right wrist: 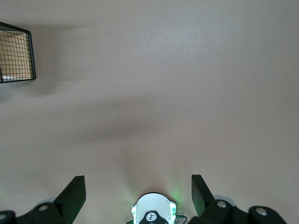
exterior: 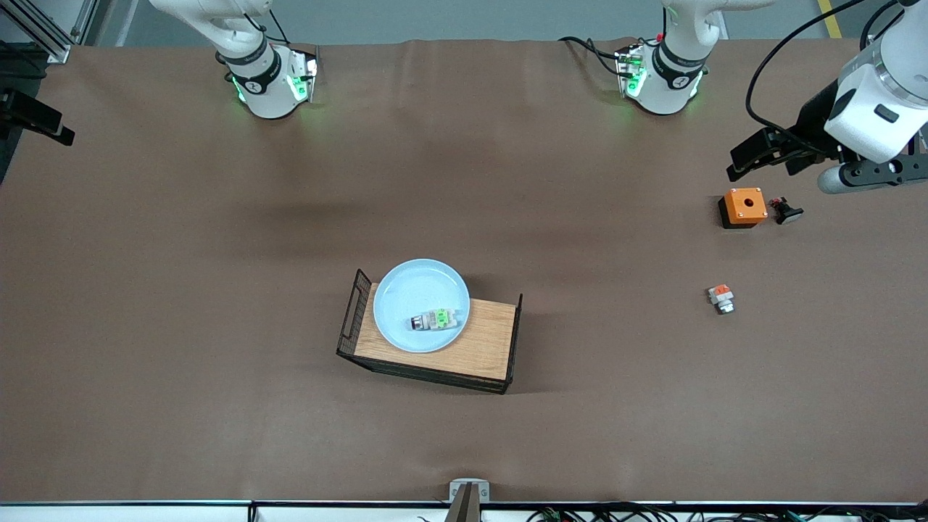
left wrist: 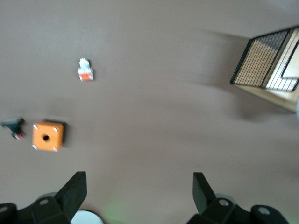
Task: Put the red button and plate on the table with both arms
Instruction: 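Move the left gripper over the green-topped button on the plate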
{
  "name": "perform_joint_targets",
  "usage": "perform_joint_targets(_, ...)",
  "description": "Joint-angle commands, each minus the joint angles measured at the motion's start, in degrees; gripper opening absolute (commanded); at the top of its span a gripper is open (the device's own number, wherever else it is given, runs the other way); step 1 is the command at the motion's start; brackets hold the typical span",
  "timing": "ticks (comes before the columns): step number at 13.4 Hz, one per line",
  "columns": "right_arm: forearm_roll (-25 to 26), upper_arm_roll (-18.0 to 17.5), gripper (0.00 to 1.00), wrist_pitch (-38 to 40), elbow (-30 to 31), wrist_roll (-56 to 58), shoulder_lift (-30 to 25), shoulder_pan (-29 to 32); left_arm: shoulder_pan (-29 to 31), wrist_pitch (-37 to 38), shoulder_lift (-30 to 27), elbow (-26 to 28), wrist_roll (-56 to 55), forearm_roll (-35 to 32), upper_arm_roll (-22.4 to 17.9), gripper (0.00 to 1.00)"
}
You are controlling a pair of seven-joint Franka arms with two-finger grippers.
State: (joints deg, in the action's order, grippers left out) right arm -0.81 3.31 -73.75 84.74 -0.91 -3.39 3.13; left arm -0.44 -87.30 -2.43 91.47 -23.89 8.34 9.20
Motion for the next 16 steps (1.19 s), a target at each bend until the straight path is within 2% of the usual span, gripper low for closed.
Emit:
perform_joint_targets(1,1.07,-0.05,1.00,0.63,-0.89,-0.76,0.05,-0.23,-2.18,0.20,2.06,-2.34,-16.99,2.98,1.60,1.00)
perform_joint_targets(3,1.07,-0.05,1.00,0.28,-0.89,-0.85,0.05,-0.23,-3.15,0.20,5.66,-6.46,-30.10,6.50,3.09,1.00)
perform_joint_targets(6,1.16,0.03,1.00,0.28,-0.89,-0.85,0.05,-0.14,-7.45,-0.94,10.93,-10.42,-50.74,6.60,5.21,1.00)
perform_joint_targets(8,1.16,0.03,1.00,0.28,-0.89,-0.94,0.05,-0.14,-12.10,-4.26,15.67,-14.02,-67.61,6.42,5.21,1.00)
perform_joint_targets(10,1.16,0.03,1.00,0.28,-0.89,-0.94,0.05,-0.23,-14.75,-10.05,20.42,-18.06,-79.85,6.51,5.12,1.00)
perform_joint_targets(14,0.90,0.03,1.00,0.19,-0.89,-0.94,0.40,-0.14,-18.36,-21.04,26.49,-20.01,-94.64,6.69,5.12,1.00)
perform_joint_targets(16,0.89,-0.05,1.00,0.10,-0.89,-0.93,0.40,-0.31,-19.76,-25.44,31.14,-23.51,-101.41,6.69,4.86,1.00)
